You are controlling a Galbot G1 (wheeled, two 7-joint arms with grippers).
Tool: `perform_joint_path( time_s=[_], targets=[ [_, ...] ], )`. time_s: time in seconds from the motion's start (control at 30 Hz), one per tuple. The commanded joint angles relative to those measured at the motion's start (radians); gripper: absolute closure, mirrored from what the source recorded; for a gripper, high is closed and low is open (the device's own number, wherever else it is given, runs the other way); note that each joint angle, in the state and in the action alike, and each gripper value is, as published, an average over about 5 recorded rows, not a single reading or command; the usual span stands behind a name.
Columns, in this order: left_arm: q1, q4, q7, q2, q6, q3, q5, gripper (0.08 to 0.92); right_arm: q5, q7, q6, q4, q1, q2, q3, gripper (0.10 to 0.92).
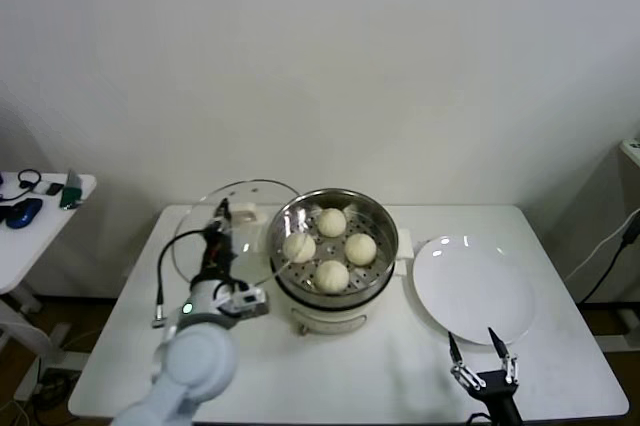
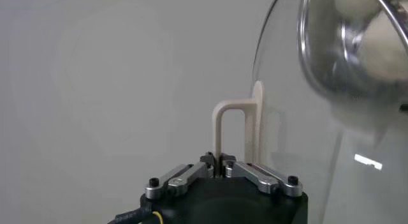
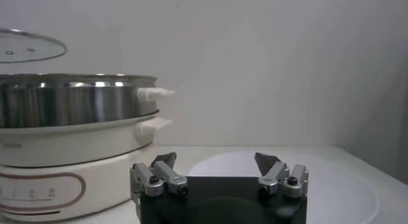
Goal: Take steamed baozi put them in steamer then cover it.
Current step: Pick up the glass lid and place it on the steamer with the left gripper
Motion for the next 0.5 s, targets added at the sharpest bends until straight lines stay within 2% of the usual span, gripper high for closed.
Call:
perform_joint_path(
  time_s=[0.03, 0.5],
  targets=[
    [-0.090, 0.067, 0.099, -0.267, 0.074, 0.198, 0.254, 0.856, 0.025, 0.004, 0.019, -0.043, 0.008, -0.016, -0.001, 0.203],
    [-0.111, 0.235, 0.063, -0.431, 0.056, 0.250, 0.372, 0.856, 0.042, 0.004, 0.018, -0.049, 0.009, -0.034, 0.006, 0.203]
  ],
)
